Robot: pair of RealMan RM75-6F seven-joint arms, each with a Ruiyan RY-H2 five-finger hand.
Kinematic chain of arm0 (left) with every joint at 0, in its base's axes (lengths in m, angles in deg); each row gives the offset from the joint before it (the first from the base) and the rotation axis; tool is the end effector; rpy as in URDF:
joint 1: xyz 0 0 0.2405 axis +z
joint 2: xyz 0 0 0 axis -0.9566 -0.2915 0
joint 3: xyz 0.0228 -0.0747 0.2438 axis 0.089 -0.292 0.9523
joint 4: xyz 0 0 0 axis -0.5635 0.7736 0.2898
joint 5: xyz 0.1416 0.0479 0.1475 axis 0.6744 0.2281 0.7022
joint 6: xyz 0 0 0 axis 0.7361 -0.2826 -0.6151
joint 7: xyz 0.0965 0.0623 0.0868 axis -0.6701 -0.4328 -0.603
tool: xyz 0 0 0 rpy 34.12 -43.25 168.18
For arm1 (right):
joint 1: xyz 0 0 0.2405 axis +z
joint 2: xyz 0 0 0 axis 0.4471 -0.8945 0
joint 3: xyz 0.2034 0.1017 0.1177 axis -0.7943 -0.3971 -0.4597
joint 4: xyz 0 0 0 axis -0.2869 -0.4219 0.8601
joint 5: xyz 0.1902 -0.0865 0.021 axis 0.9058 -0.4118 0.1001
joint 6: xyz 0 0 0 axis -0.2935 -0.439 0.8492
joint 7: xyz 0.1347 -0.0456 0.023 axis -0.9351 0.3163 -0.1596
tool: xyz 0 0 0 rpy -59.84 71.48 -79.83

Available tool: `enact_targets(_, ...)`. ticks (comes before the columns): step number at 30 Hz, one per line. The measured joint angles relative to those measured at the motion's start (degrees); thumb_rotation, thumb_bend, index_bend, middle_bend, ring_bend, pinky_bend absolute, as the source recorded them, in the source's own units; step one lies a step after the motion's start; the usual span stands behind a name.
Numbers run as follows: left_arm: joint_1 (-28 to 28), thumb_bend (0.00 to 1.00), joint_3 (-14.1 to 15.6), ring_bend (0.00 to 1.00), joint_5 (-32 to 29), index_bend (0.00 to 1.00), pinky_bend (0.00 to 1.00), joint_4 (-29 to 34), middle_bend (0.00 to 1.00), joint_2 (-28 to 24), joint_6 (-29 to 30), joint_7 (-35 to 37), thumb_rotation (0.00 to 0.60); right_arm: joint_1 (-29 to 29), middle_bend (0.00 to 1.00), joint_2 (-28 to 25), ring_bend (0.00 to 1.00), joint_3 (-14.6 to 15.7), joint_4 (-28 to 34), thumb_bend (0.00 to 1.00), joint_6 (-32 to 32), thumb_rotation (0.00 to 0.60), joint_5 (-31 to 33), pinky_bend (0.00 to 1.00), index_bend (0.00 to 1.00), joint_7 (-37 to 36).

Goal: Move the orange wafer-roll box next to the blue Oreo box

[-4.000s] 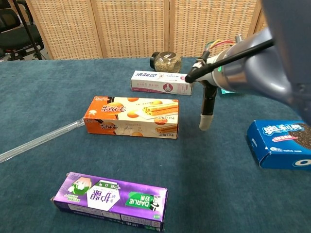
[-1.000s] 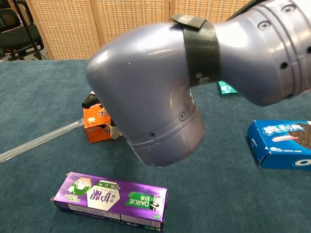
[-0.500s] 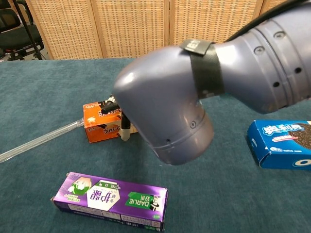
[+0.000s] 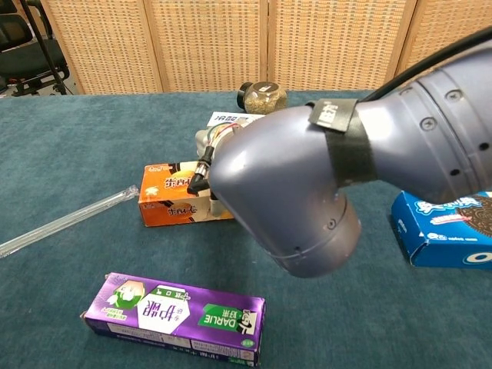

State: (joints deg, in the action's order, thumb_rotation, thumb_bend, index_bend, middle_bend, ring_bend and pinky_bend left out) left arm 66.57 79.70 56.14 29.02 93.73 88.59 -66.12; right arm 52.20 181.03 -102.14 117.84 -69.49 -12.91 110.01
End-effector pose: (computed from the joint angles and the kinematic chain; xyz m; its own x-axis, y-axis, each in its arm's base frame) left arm -0.3440 0.1443 0.0639 0.2216 0.3587 0.9068 0.9751 -0.0720 -0.2098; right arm 0.0405 -0.3653 -0.1353 0.6468 -0.3256 0.6896 -0.7626 -0.2815 0.5824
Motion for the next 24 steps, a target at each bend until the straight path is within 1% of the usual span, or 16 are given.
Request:
enact_targets(2, 0.0, 0.12, 0.0, 0.1, -0.1, 0.0, 0.0, 0.0, 0.0, 0.0, -0.1, 0.1, 0.6, -0.2, 0.32, 0.0, 0.2, 0.1, 0.3, 0.18, -0.4, 0.6, -0.5, 0.27, 0.43, -0.1)
enact_targets(14, 0.0, 0.13, 0.1, 0.1, -0.1, 0.0, 0.0, -0.2, 0.0, 0.2, -0.3, 0.3, 0.6, -1.7, 0.32, -2.1, 0.2, 0.2, 3.8, 0.19, -2.7, 0.6, -1.0, 0.27, 0.43, 1.7)
enact_targets(24, 0.1, 0.13, 0.1, 0.1, 0.0, 0.0, 0.0, -0.1, 0.0, 0.4, -0.1, -0.2, 0.6, -4.8, 0.31, -8.0, 0.2, 1.7, 12.7, 0.19, -5.3, 0.6, -3.4, 0.27, 0.43, 2.0)
